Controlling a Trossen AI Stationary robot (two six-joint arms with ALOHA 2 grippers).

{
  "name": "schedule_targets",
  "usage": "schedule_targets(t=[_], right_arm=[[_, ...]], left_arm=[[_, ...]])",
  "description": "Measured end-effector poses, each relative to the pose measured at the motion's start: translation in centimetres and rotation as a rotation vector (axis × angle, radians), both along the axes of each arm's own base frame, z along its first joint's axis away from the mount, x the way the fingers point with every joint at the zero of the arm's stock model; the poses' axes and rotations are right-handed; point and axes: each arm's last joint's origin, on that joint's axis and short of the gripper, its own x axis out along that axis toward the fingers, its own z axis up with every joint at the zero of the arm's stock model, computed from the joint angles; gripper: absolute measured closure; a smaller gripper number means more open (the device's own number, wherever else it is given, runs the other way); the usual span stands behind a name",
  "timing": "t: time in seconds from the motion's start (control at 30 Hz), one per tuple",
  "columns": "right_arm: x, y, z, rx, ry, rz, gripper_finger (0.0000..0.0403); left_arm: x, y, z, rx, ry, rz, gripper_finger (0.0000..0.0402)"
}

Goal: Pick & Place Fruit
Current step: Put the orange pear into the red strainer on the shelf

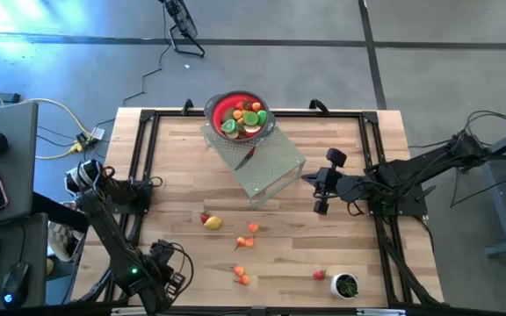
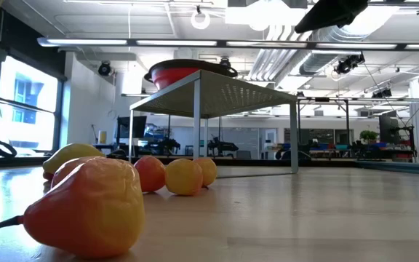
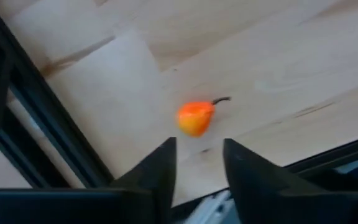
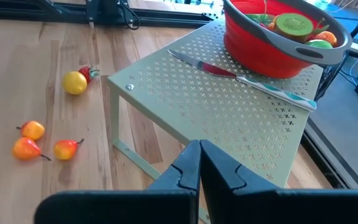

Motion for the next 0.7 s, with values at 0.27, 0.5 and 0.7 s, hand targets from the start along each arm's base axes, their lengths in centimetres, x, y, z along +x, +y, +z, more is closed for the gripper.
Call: schedule_targets(t=[0.27, 0.5, 0.7], right_arm=[[0.0, 0.0, 0.0, -0.002, -0.001, -0.004, 0.0400], [0.0, 0.0, 0.0, -0.003, -0.002, -0.005, 0.0400], [0.0, 0.0, 0.0, 0.000, -0.003, -0.007, 0.0400]], left_arm=[[-0.2, 0.3, -1.8, 0.008, 0.009, -0.041, 0.0161], [0.1, -0.1, -3.0, -0.061, -0.038, -0.037, 0.0120], [0.1, -0.2, -4.4, -0.094, -0.065, -0.070, 0.0132]])
